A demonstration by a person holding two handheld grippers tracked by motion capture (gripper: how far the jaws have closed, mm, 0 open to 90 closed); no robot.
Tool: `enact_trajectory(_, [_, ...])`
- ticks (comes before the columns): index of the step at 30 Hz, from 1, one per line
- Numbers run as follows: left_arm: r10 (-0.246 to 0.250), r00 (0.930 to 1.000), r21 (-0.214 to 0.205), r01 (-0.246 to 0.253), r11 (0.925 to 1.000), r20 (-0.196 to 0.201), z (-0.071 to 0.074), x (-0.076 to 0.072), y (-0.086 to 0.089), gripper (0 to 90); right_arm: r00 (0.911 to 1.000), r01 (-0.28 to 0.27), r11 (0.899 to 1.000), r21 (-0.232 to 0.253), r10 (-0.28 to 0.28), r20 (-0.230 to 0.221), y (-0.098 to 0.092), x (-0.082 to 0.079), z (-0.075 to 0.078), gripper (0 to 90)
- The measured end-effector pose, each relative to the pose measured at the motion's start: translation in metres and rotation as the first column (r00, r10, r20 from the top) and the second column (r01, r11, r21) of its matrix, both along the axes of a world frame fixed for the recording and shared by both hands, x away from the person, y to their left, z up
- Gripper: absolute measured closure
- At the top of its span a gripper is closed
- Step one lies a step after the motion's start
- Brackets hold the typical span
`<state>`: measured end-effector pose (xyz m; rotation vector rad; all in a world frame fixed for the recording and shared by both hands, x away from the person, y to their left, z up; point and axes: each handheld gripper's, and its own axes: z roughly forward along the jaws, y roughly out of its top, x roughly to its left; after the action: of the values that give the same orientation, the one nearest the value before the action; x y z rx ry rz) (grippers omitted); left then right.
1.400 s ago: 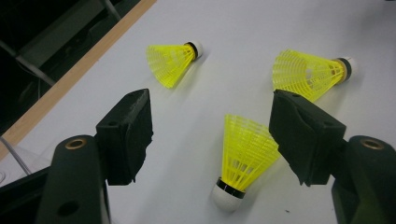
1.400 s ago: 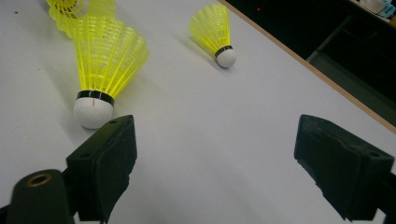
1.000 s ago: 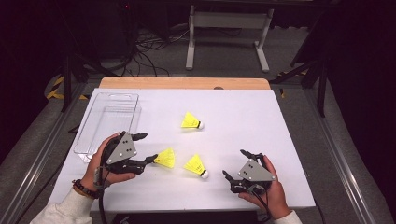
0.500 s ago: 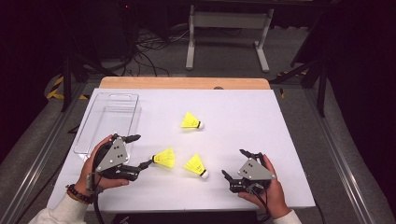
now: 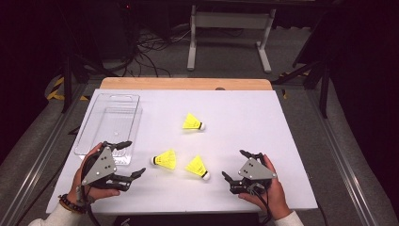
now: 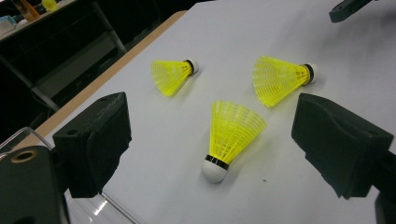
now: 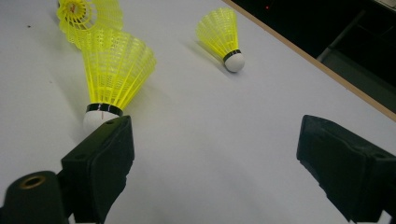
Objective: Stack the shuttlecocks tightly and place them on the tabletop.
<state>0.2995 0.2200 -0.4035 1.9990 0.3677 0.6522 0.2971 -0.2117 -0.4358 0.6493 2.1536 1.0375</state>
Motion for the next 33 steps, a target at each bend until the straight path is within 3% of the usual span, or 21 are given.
enact_trajectory(8, [-0.021, 0.9996, -0.032, 0.020, 0.9993, -0.020, -0.009, -0.009, 0.012, 12.1, 0.9992, -0.024, 1.000, 0.000, 0.024, -0.033, 0.005, 0.005, 0.003, 12.3])
enact_trajectory(12, [-0.027, 0.9982, -0.056, 0.024, 0.9981, -0.053, -0.018, -0.014, 0.018, 10.8, 0.9977, -0.043, 0.999, 0.010, 0.043, -0.053, 0.010, 0.011, 0.008, 12.1])
enact_trajectory(19, [0.001, 0.9973, -0.051, -0.005, 0.9987, -0.074, -0.032, -0.022, 0.028, 8.5, 0.9878, -0.116, 0.993, 0.037, 0.119, -0.100, 0.020, 0.019, 0.021, 13.3])
enact_trajectory(24, [0.014, 0.9952, -0.056, -0.019, 0.9982, -0.097, -0.037, -0.028, 0.037, 6.9, 0.9684, -0.207, 0.978, 0.029, 0.209, -0.136, 0.037, 0.026, 0.031, 14.3])
enact_trajectory(29, [0.024, 0.9928, -0.071, -0.032, 0.9970, -0.117, -0.040, -0.032, 0.043, 6.9, 0.9457, -0.267, 0.964, -0.001, 0.262, -0.193, 0.060, 0.039, 0.033, 14.6])
enact_trajectory(30, [0.026, 0.9923, -0.072, -0.035, 0.9968, -0.121, -0.041, -0.033, 0.045, 6.9, 0.9457, -0.267, 0.964, -0.001, 0.262, -0.193, 0.060, 0.039, 0.033, 14.6])
enact_trajectory(33, [0.038, 0.9916, -0.072, -0.047, 0.9963, -0.124, -0.042, -0.035, 0.048, 6.9, 0.9272, -0.305, 0.952, -0.003, 0.296, -0.230, 0.076, 0.052, 0.031, 14.8])
